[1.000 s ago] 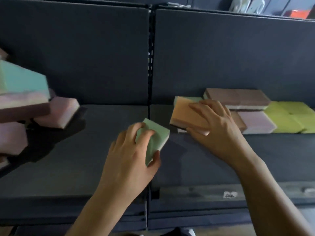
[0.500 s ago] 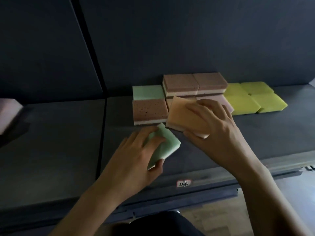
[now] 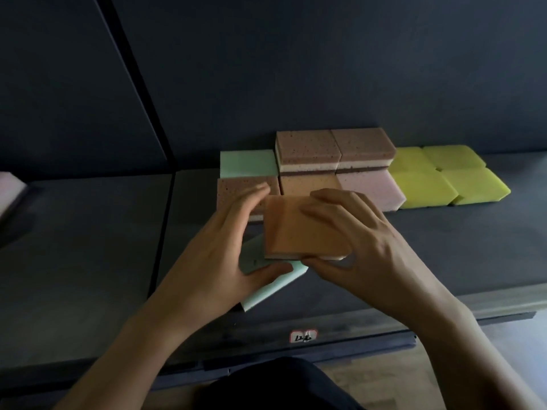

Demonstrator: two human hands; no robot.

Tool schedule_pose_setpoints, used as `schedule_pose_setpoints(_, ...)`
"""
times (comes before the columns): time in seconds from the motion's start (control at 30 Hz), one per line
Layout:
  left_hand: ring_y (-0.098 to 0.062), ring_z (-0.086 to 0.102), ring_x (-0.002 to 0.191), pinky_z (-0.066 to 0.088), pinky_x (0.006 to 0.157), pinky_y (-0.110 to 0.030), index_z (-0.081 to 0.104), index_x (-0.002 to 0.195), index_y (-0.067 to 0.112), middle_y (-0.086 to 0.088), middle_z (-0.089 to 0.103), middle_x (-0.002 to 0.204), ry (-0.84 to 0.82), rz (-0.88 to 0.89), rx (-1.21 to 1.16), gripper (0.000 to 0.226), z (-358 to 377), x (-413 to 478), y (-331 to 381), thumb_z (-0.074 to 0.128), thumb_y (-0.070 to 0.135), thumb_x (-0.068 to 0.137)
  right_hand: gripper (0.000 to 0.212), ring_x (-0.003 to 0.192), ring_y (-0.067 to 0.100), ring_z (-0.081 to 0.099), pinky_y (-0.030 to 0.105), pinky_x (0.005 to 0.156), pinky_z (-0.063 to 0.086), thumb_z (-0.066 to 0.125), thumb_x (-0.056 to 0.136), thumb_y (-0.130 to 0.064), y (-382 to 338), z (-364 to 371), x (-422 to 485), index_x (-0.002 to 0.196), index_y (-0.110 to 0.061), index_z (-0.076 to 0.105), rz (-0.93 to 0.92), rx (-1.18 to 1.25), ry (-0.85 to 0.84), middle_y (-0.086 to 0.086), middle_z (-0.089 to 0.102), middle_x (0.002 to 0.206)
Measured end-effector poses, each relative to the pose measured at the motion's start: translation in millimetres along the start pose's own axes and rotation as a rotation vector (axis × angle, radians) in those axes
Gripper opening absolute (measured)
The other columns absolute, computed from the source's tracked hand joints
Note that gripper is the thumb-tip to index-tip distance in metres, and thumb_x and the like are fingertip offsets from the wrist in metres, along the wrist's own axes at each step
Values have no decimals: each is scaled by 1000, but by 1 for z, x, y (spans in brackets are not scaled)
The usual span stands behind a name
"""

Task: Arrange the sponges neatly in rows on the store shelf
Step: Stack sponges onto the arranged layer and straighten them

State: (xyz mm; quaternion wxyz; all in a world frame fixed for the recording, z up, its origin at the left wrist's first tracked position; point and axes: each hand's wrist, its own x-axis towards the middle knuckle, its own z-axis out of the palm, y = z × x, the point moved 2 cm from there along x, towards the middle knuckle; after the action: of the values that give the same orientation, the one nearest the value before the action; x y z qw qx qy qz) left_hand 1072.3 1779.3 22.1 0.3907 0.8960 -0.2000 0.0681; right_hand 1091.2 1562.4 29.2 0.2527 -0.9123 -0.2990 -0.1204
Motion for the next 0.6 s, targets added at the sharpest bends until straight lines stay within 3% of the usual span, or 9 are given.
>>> schedule_pose_setpoints(0.23, -4, 41, 132, 37, 108, -24, 42, 144, 19, 14, 39, 142, -43, 56, 19, 76, -11, 15, -13, 71, 41, 78, 70, 139, 12, 36, 29, 110, 39, 75, 82, -45, 14, -1, 12, 139, -17, 46, -86, 81, -102, -2, 40, 149)
schedule_pose_setpoints(0.33, -2, 41, 131, 39, 107, -23, 44, 141, 24, 16, 39, 140, -55, 52, 24, 73, -19, 16, -16, 73, 40, 77, 65, 134, 6, 42, 26, 105, 43, 75, 83, -41, 22, -5, 16, 137, -20, 46, -67, 120, -131, -6, 43, 145)
schedule_pose_setpoints(0.47, -5, 39, 133, 44, 103, -32, 48, 139, 28, 15, 36, 146, -38, 107, 239, 69, -20, 22, -3, 67, 52, 77, 59, 129, 6, 48, 28, 98, 47, 74, 86, -38, 23, -4, 27, 135, -18, 48, -93, 157, -144, -8, 46, 141)
schedule_pose_setpoints(0.6, -14, 53, 121, 52, 92, -41, 57, 131, 19, 7, 49, 138, 22, 165, 442, 64, -18, 34, 6, 68, 50, 76, 58, 127, 5, 49, 24, 100, 45, 75, 85, -34, 22, -4, 38, 134, -15, 51, -108, 189, -112, -8, 49, 138)
